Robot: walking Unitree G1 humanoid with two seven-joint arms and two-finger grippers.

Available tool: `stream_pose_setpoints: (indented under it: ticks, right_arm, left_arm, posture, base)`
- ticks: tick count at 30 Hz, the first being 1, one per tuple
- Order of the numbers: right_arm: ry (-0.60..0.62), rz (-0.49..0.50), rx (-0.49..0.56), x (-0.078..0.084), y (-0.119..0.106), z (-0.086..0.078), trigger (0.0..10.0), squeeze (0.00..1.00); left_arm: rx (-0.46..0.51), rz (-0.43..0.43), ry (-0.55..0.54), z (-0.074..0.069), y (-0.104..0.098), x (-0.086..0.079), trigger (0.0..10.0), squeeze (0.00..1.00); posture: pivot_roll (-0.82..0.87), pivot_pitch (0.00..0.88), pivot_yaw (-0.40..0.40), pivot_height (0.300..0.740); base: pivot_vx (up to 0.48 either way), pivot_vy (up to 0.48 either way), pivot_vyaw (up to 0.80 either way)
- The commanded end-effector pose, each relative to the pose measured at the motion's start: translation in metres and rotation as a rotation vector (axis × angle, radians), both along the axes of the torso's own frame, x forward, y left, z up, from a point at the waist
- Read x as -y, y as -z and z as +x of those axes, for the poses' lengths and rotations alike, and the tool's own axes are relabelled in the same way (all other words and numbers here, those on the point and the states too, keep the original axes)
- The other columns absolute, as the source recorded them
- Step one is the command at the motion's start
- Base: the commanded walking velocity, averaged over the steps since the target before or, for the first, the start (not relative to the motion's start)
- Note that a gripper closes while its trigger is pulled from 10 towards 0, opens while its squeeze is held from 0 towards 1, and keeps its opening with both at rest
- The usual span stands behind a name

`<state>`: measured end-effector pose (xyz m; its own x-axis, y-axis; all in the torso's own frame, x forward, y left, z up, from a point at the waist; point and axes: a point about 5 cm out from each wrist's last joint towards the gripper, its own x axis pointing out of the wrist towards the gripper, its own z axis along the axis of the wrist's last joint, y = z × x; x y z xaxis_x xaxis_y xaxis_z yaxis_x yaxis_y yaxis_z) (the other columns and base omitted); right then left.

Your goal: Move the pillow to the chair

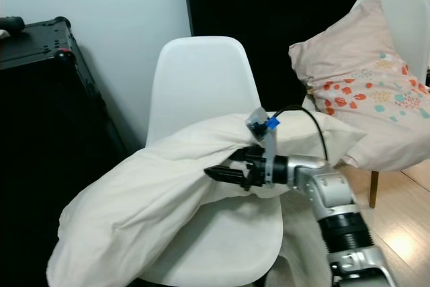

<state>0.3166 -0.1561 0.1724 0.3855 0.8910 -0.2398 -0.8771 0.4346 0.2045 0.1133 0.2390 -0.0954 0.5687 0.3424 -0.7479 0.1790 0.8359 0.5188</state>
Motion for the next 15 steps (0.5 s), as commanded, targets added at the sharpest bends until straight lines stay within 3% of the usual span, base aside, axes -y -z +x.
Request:
stream_pose_setpoints:
  ticks: [1,5,7,9,10,15]
  right_arm:
    - [0.009,-0.033,0.046,0.011,-0.006,-0.002,10.0,0.00]
    - [0.011,0.031,0.087,0.020,-0.019,-0.003,10.0,0.00]
    - [-0.049,0.136,0.130,0.024,-0.036,-0.012,10.0,0.00]
    - [-0.083,0.177,0.146,0.025,-0.043,-0.016,10.0,0.00]
    - [-0.164,0.235,0.181,0.025,-0.053,-0.027,10.0,0.00]
    - [-0.199,0.338,0.212,0.025,-0.063,-0.031,10.0,0.00]
  left_arm:
    - [-0.028,0.014,-0.027,-0.007,0.000,-0.009,10.0,0.00]
    - [-0.031,0.015,-0.031,-0.008,0.000,-0.010,10.0,0.00]
    - [-0.032,0.015,-0.035,-0.009,0.001,-0.010,10.0,0.00]
    - [-0.033,0.015,-0.036,-0.009,0.001,-0.010,10.0,0.00]
    - [-0.034,0.015,-0.038,-0.009,0.001,-0.010,10.0,0.00]
    - [-0.035,0.010,-0.042,-0.010,0.001,-0.009,10.0,0.00]
  posture:
    - [0.00,0.016,0.031,0.546]
    - [0.01,0.016,0.029,0.546]
    - [0.01,0.019,0.028,0.546]
    - [0.01,0.019,0.028,0.546]
    - [0.01,0.020,0.025,0.546]
    - [0.01,0.024,0.020,0.546]
  base:
    - [0.000,0.000,0.00]
    - [0.000,0.000,0.00]
    - [0.000,0.000,0.00]
    - [0.000,0.000,0.00]
    - [0.000,0.000,0.00]
    - [0.000,0.000,0.00]
